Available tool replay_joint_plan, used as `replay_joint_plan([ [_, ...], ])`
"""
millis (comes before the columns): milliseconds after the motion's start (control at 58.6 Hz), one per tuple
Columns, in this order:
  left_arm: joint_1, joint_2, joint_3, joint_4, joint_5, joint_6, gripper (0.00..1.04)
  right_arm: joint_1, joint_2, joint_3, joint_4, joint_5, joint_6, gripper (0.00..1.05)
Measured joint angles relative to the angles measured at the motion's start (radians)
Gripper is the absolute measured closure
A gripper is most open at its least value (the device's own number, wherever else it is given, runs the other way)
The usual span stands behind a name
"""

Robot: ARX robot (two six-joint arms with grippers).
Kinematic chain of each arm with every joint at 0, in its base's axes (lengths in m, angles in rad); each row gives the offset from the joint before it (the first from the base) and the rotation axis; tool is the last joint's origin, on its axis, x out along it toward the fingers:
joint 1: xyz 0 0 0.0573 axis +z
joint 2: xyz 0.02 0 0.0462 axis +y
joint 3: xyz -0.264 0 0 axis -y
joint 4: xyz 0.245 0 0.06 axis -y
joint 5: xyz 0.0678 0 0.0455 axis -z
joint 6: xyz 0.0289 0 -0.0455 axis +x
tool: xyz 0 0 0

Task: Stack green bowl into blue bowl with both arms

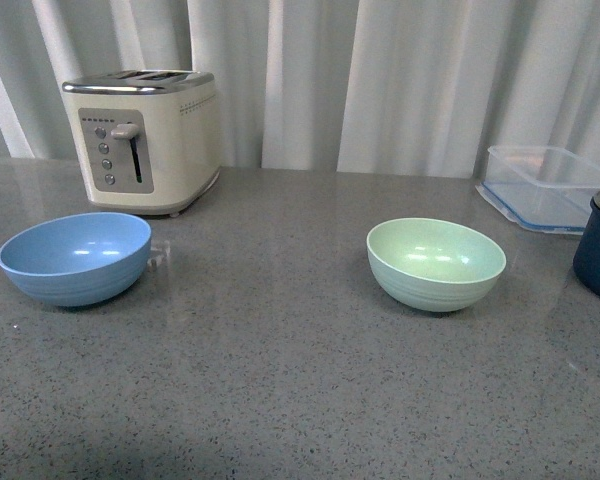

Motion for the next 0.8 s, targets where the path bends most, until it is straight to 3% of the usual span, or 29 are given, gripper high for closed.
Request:
replay_joint_plan([
  [68,0.045,0.153,0.107,-0.013,0.06,-0.053,0.07,0.0,0.0,0.0,0.0,0.0,0.0,0.1],
  [273,0.073,0.455,0.36,-0.093,0.157,-0.172,0.07,0.0,0.0,0.0,0.0,0.0,0.0,0.1],
  [427,0.092,0.757,0.675,-0.299,0.302,-0.335,0.07,0.0,0.0,0.0,0.0,0.0,0.0,0.1],
  [802,0.05,1.205,1.051,-0.495,0.251,-0.418,0.07,0.0,0.0,0.0,0.0,0.0,0.0,0.1],
])
